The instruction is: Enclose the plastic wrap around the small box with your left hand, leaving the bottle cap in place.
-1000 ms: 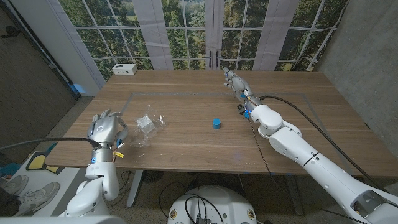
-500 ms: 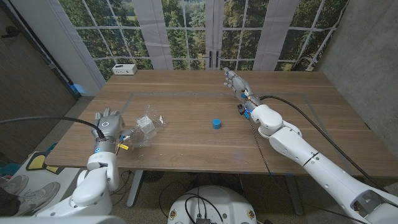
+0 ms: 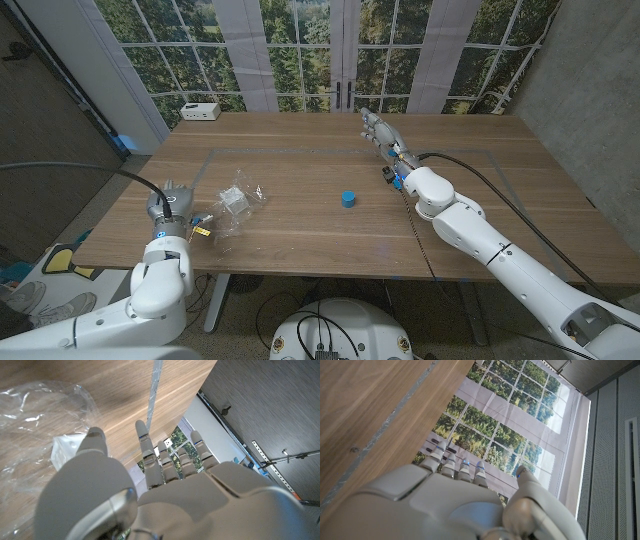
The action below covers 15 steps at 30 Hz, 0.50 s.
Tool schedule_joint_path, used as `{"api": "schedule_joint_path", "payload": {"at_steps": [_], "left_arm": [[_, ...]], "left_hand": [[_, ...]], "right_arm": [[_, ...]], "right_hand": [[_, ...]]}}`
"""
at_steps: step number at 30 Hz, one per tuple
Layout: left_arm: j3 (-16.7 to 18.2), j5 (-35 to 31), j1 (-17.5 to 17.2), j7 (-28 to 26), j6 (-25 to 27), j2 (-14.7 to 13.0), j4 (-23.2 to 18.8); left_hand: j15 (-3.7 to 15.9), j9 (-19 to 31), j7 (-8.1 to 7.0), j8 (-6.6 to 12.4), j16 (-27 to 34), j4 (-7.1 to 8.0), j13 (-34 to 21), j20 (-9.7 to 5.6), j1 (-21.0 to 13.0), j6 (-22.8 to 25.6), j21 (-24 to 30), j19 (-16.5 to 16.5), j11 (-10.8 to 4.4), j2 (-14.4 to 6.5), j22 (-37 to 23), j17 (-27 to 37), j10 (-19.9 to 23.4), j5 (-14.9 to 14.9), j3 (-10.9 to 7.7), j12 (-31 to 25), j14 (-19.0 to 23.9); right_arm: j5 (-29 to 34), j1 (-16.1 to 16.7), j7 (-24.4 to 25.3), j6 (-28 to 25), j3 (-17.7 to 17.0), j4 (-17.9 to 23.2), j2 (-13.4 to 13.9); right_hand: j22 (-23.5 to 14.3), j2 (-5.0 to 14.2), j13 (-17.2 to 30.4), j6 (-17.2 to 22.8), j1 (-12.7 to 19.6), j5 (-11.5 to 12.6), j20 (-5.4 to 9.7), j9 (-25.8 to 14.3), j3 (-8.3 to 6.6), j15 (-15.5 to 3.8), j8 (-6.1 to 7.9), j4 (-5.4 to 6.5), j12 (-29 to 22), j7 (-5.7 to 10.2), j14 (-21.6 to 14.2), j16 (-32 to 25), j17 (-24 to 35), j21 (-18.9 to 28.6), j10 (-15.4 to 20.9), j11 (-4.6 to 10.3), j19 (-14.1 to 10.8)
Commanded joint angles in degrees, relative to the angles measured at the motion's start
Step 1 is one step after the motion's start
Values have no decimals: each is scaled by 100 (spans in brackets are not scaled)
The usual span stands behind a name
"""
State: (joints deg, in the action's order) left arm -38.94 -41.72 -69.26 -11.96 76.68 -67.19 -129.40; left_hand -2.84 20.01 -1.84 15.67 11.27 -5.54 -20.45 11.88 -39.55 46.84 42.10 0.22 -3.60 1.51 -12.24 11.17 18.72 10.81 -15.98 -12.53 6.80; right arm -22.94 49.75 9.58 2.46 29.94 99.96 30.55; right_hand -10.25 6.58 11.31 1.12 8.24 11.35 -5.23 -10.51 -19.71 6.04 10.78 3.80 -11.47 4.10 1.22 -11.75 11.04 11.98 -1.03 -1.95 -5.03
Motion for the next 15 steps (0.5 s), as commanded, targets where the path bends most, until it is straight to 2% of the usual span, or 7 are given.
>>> {"api": "schedule_joint_path", "payload": {"at_steps": [1, 3, 6, 8, 10, 13, 15], "left_arm": [[-740, 173, 715, 229, -122, -149, 228], [-854, 131, 808, 320, -243, -191, 219], [-525, 462, 609, 92, -448, -160, 148], [-839, 251, 898, 493, -453, -245, 164], [-935, 116, 929, 492, -469, -216, 218], [-745, 357, 826, 496, -660, -233, 160], [-764, 291, 823, 504, -767, -293, 143]], "left_hand": [[44, -41, -50, -44, 54, -39, 1, 25, -41, 9, 31, 82, -76, 35, -5, -4, 33, 46, 7, -39, 49], [53, -69, -41, -67, 52, -35, 8, 31, 8, 5, 32, 95, -80, 91, -1, -4, 35, 53, 45, -41, 46], [52, -210, -29, -164, 55, 13, 45, 38, 288, 34, 19, 117, -76, 368, 16, 4, 26, 138, 260, -48, 48], [42, -235, -35, -169, 55, 30, 51, 38, 344, 70, 12, 108, -80, 406, 18, 6, 24, 157, 299, -49, 46], [50, -255, -61, -164, 57, 39, 57, 36, 375, 123, 10, 109, -90, 424, 19, 7, 44, 174, 319, -59, 49], [74, -325, -119, -169, 68, -5, 78, 23, 247, 250, 13, 126, -127, 290, 21, 3, 105, 251, 232, -84, 80], [121, -466, -224, -169, 77, -162, 125, 23, -96, 528, 22, 163, -194, 65, 25, -17, 232, 303, 31, -129, 138]], "right_arm": [[45, -13, 45, 15, 2, -32, -10], [4, -10, 2, 39, -13, -45, -6], [-11, -1, -12, 53, -31, -45, 12], [14, 14, 29, 68, -41, -34, 12], [65, 8, 50, 70, -32, -28, 25], [56, 16, 97, 72, -44, -37, -11], [24, 0, 56, 66, -47, -52, -8]], "right_hand": [[-15, -32, 15, -7, -14, -16, -2, -21, -42, 22, 20, 11, -8, 3, -18, 4, 29, -2, 4, -53, -61], [-15, -34, 15, -6, -14, -16, -7, -21, -42, 24, 20, 10, -8, 4, -22, 3, 29, -2, 5, -58, -62], [-15, -35, 15, -8, -13, -16, -3, -21, -43, 24, 19, 8, -8, 4, -20, 5, 28, -2, 6, -57, -63], [-15, -35, 15, -7, -12, -16, -2, -21, -44, 26, 20, 7, -9, 3, -22, 5, 28, -3, 7, -56, -62], [-15, -38, 15, -4, -10, -16, -13, -21, -44, 32, 21, 5, -10, -2, -26, 5, 27, -2, 10, -62, -65], [-15, -40, 15, -9, -7, -16, -16, -21, -44, 37, 20, 2, -10, -3, -32, 3, 25, -2, 11, -60, -66], [-15, -43, 15, -7, -6, -16, -22, -21, -44, 35, 21, 0, -12, -4, -38, 2, 25, -2, 16, -65, -66]]}}
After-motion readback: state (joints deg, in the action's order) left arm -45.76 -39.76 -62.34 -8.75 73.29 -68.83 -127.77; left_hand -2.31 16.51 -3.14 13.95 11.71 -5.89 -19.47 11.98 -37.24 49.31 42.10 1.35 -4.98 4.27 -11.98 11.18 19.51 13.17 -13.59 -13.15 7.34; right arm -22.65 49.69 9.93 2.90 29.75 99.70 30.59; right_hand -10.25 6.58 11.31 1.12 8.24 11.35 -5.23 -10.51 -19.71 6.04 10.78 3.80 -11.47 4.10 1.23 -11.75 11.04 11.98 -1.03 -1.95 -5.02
